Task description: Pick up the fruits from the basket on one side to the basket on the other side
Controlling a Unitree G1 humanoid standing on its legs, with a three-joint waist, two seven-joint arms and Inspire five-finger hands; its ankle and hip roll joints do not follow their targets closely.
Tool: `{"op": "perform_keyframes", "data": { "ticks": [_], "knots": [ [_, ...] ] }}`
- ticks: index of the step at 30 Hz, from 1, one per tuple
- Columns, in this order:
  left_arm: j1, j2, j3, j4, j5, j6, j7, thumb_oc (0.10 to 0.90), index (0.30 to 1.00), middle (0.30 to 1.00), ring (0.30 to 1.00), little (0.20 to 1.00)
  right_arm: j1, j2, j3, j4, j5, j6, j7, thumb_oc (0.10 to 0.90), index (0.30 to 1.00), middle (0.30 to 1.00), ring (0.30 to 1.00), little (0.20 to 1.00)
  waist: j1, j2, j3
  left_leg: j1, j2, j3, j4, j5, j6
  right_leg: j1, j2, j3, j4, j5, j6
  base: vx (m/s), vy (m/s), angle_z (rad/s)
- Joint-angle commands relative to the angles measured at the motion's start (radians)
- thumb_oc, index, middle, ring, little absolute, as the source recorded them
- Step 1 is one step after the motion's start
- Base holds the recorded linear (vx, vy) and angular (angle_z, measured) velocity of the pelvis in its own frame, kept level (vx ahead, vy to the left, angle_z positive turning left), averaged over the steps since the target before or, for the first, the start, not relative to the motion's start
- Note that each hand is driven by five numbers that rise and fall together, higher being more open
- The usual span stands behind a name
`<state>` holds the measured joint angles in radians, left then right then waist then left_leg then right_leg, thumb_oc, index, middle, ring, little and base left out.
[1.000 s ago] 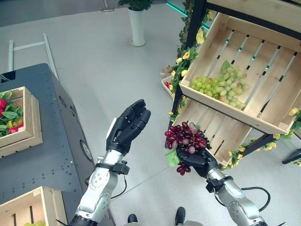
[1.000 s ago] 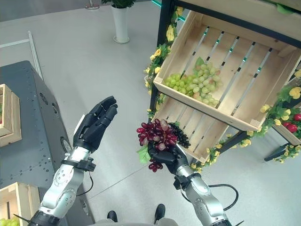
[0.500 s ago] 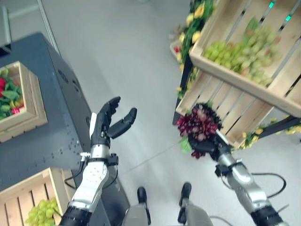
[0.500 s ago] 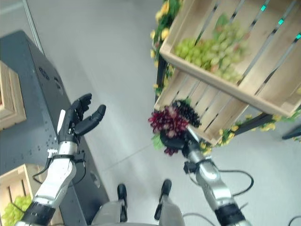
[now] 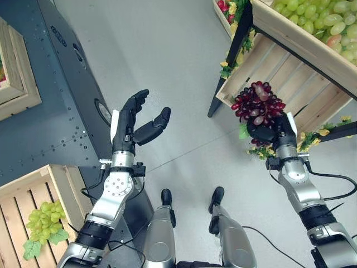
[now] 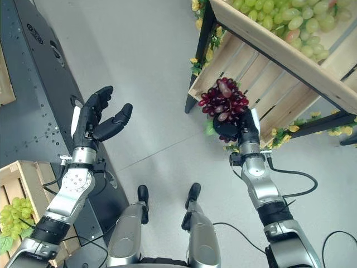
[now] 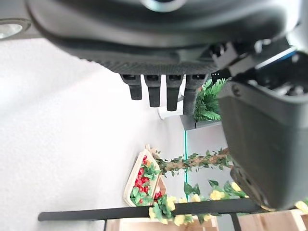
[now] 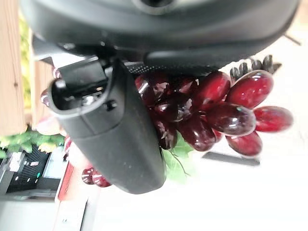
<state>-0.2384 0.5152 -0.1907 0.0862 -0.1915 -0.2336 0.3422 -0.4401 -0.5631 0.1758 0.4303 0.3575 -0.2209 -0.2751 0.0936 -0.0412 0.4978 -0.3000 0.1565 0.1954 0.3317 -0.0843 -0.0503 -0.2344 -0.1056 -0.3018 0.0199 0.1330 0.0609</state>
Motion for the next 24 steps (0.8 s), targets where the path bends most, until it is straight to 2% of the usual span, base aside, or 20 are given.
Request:
{"op": "perform_keyframes", "data": {
  "ticks": [1, 4, 10, 15, 24],
  "knots": [
    [-0.060, 0.062, -0.015, -0.056, 0.013, -0.147, -0.006, 0.800, 0.900, 0.900, 0.900, 0.900, -0.155, -0.121, -0.094, -0.039, 0.008, -0.189, -0.151, 0.400, 0.300, 0.300, 0.300, 0.300, 0.027, -0.011, -0.039, -0.080, -0.059, -0.031, 0.013, -0.006, -0.044, 0.138, -0.015, -0.036, 0.110, -0.199, 0.048, 0.08, -0.092, 0.03],
    [-0.060, 0.082, -0.021, -0.054, 0.012, -0.154, -0.015, 0.800, 0.900, 0.900, 0.900, 0.900, -0.182, -0.162, -0.113, -0.013, 0.002, -0.181, -0.199, 0.400, 0.300, 0.300, 0.300, 0.300, 0.034, -0.012, -0.030, -0.095, -0.053, -0.032, 0.030, -0.009, -0.045, 0.156, -0.011, -0.045, 0.097, -0.198, 0.049, 0.02, -0.080, 0.02],
    [-0.071, 0.132, -0.029, -0.049, -0.033, -0.163, -0.043, 0.800, 0.900, 0.900, 0.900, 0.900, -0.255, -0.260, -0.111, 0.048, -0.047, -0.109, -0.304, 0.400, 0.300, 0.300, 0.300, 0.300, 0.044, -0.017, -0.018, -0.116, -0.044, -0.015, 0.043, -0.012, -0.039, 0.167, -0.006, -0.067, 0.077, -0.194, 0.056, 0.01, -0.059, -0.02],
    [-0.082, 0.163, -0.042, -0.045, -0.048, -0.167, -0.047, 0.800, 0.900, 0.900, 0.900, 0.900, -0.301, -0.317, -0.096, 0.084, -0.069, -0.045, -0.347, 0.400, 0.300, 0.300, 0.300, 0.300, 0.047, -0.018, -0.004, -0.125, -0.043, -0.007, 0.036, -0.009, -0.032, 0.159, -0.005, -0.080, 0.069, -0.189, 0.060, 0.01, -0.044, 0.01],
    [-0.142, 0.180, -0.081, -0.027, -0.064, -0.177, -0.036, 0.800, 0.900, 0.900, 0.900, 0.900, -0.391, -0.346, -0.049, 0.163, -0.011, 0.020, -0.372, 0.400, 0.300, 0.300, 0.300, 0.300, 0.036, 0.006, 0.022, -0.162, -0.051, -0.004, 0.048, -0.012, -0.026, 0.077, -0.014, -0.092, 0.113, -0.195, 0.055, -0.01, -0.011, -0.01]
  ]
}}
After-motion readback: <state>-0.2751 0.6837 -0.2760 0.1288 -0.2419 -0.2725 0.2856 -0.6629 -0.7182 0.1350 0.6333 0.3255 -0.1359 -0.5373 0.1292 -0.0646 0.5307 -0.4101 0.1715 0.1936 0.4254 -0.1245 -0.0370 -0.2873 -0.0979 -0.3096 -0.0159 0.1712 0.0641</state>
